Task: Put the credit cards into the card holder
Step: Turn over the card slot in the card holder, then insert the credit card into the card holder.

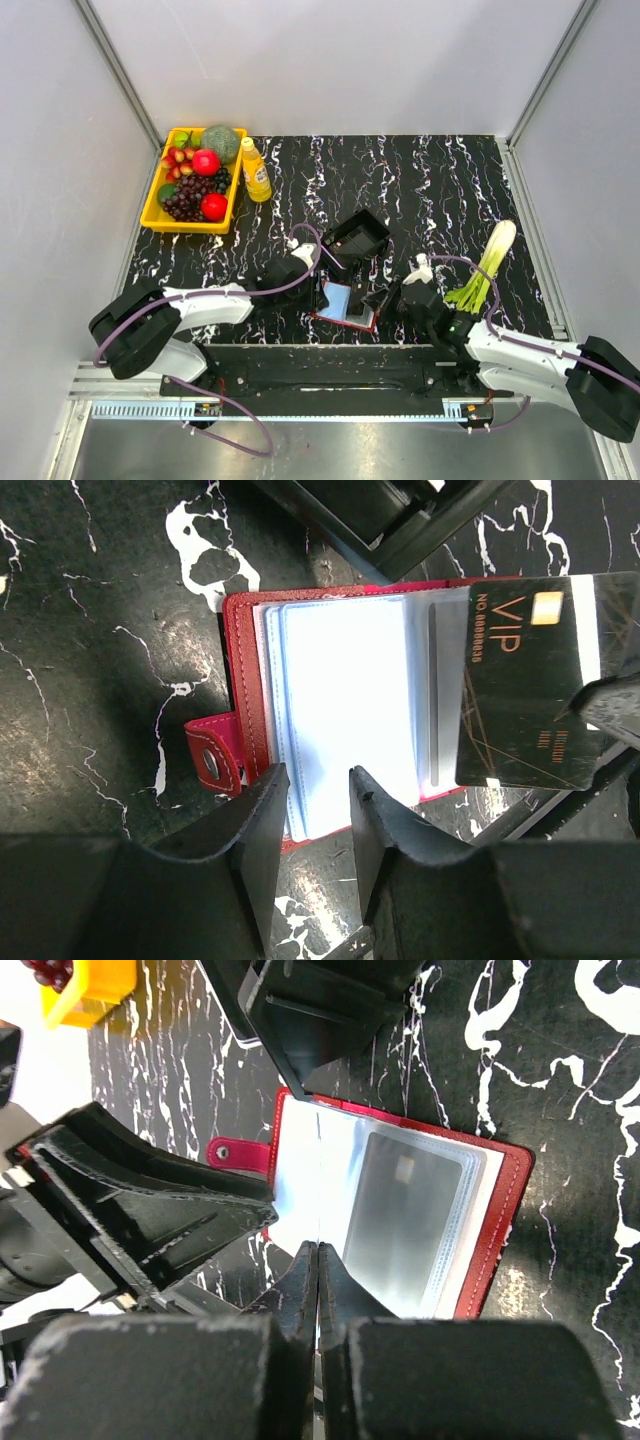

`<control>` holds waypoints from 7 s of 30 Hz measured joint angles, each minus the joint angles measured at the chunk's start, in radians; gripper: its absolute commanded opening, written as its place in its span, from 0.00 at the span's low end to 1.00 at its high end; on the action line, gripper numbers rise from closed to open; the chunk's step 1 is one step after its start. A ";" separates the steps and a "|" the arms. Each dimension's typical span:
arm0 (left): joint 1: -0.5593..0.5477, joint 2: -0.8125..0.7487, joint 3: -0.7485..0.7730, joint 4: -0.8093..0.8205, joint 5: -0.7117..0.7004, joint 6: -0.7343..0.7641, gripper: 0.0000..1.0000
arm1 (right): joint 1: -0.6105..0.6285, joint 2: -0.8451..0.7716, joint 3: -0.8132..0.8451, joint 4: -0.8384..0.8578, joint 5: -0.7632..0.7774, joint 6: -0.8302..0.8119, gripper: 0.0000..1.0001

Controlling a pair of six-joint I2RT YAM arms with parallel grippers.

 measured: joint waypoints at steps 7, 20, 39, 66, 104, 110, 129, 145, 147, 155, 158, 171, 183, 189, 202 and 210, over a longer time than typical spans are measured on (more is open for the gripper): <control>0.003 0.019 0.000 0.016 0.000 0.000 0.35 | 0.006 -0.028 -0.011 -0.005 0.014 0.040 0.00; 0.003 0.019 0.000 0.018 0.000 -0.001 0.35 | 0.012 0.043 -0.039 0.019 0.026 0.096 0.00; 0.005 0.021 0.000 0.018 -0.003 -0.001 0.34 | 0.013 0.196 -0.079 0.272 0.023 0.120 0.00; 0.007 0.029 0.010 0.003 -0.014 -0.005 0.33 | 0.026 0.112 -0.090 0.215 0.011 0.132 0.00; 0.007 0.030 0.012 0.002 -0.014 -0.005 0.33 | 0.026 0.139 -0.094 0.252 0.032 0.130 0.00; 0.007 0.030 0.012 0.002 -0.014 -0.005 0.33 | 0.026 0.179 -0.094 0.275 0.032 0.130 0.00; 0.007 0.030 0.014 -0.004 -0.031 -0.004 0.33 | 0.026 0.184 -0.096 0.330 0.030 0.129 0.00; 0.007 0.031 0.016 -0.006 -0.039 -0.004 0.32 | 0.026 0.253 -0.096 0.371 0.031 0.129 0.00; 0.007 0.031 0.016 -0.006 -0.041 -0.004 0.32 | 0.026 0.268 -0.096 0.390 0.031 0.129 0.00; 0.007 0.032 0.016 -0.006 -0.044 -0.003 0.31 | 0.027 0.266 -0.115 0.441 0.031 0.132 0.00; 0.007 0.032 0.016 -0.006 -0.050 0.001 0.31 | 0.027 0.244 -0.114 0.422 0.031 0.132 0.00; 0.007 0.032 0.016 -0.005 -0.051 0.004 0.31 | 0.027 0.406 -0.094 0.519 0.025 0.138 0.00; 0.007 0.035 0.016 -0.005 -0.051 0.005 0.31 | 0.027 0.513 -0.033 0.583 -0.011 0.138 0.00; 0.007 0.035 0.018 -0.005 -0.051 0.004 0.31 | 0.027 0.574 0.016 0.566 -0.031 0.135 0.00; 0.008 0.034 0.018 -0.006 -0.058 0.004 0.32 | 0.026 0.634 0.085 0.539 -0.053 0.116 0.20; 0.008 0.034 0.018 -0.005 -0.064 0.003 0.31 | 0.033 0.384 0.083 0.273 -0.023 0.034 0.38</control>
